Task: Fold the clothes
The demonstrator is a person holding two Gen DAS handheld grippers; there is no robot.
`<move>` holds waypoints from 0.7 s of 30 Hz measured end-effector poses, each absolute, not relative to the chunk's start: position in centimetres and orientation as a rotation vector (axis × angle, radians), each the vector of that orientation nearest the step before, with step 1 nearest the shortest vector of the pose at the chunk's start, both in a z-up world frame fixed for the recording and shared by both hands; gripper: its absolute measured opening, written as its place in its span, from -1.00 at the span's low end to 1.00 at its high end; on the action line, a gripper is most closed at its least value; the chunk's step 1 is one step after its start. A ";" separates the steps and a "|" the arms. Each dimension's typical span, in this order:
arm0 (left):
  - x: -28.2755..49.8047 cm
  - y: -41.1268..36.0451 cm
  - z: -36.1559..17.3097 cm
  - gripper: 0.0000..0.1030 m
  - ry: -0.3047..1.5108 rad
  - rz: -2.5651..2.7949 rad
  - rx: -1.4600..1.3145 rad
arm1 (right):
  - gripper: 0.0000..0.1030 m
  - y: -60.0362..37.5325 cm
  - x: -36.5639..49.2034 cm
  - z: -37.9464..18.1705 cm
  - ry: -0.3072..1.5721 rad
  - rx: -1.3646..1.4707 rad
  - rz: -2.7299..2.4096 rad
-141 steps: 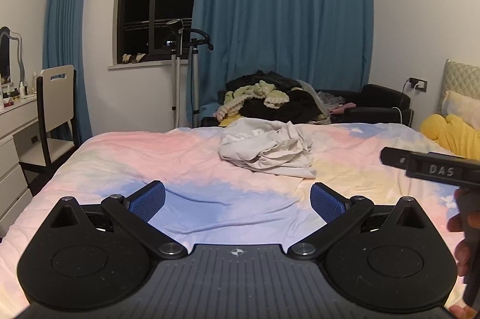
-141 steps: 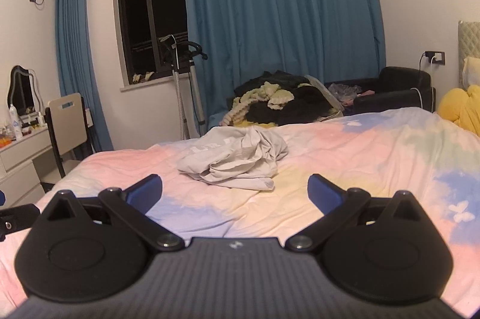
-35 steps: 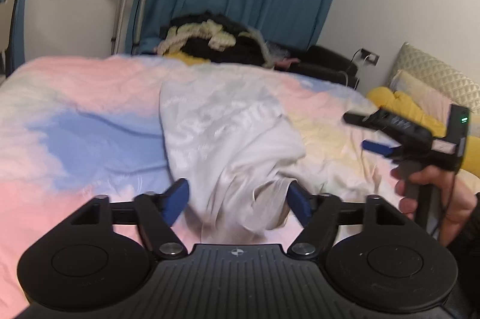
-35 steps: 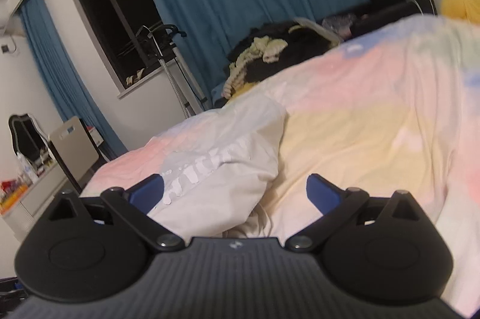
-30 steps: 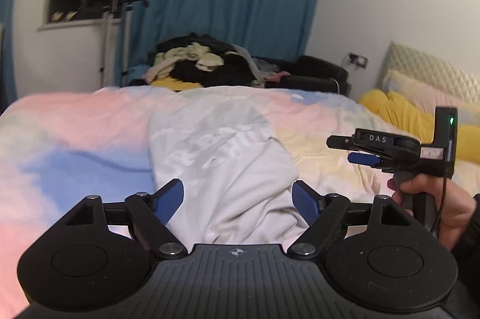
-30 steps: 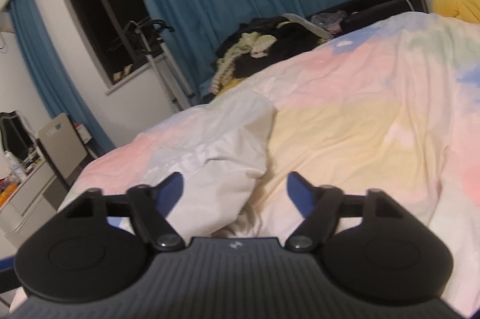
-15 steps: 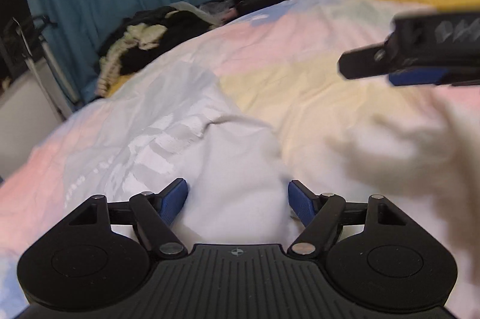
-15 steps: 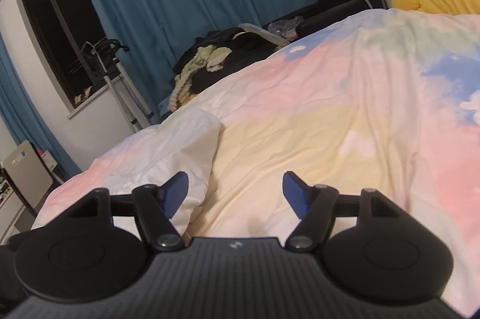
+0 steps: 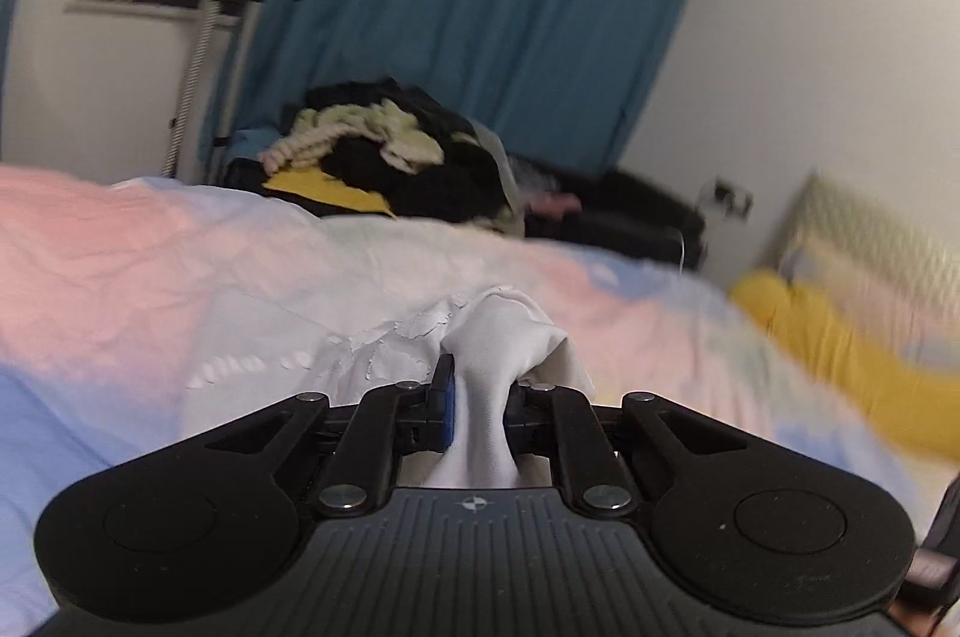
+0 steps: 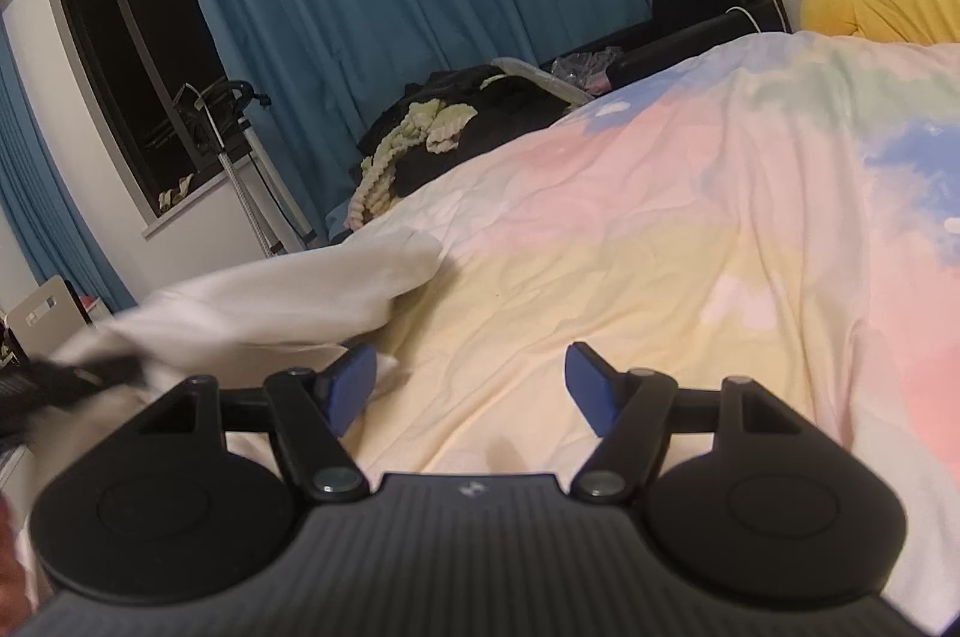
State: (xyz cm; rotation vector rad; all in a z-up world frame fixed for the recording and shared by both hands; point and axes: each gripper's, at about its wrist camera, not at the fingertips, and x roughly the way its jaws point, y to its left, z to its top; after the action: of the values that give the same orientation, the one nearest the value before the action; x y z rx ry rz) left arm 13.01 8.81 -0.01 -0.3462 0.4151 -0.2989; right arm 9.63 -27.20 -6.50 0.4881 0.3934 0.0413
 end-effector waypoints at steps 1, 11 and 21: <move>12.5 10.8 0.3 -0.73 0.403 -0.278 -0.399 | 0.38 -27.1 9.5 -6.4 0.391 0.485 0.046; 9.3 27.1 -5.2 -0.70 0.511 0.110 -0.571 | 0.37 -22.8 9.5 -6.1 0.439 0.367 0.163; 5.6 25.1 -2.1 0.42 0.443 0.190 -0.494 | 0.37 -19.1 9.1 -5.9 0.482 0.294 0.281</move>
State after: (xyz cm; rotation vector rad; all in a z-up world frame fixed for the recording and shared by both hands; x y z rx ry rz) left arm 5.62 25.07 -2.05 -0.4940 0.4426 0.1905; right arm 9.10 -19.11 -5.87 0.2941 0.4823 0.2813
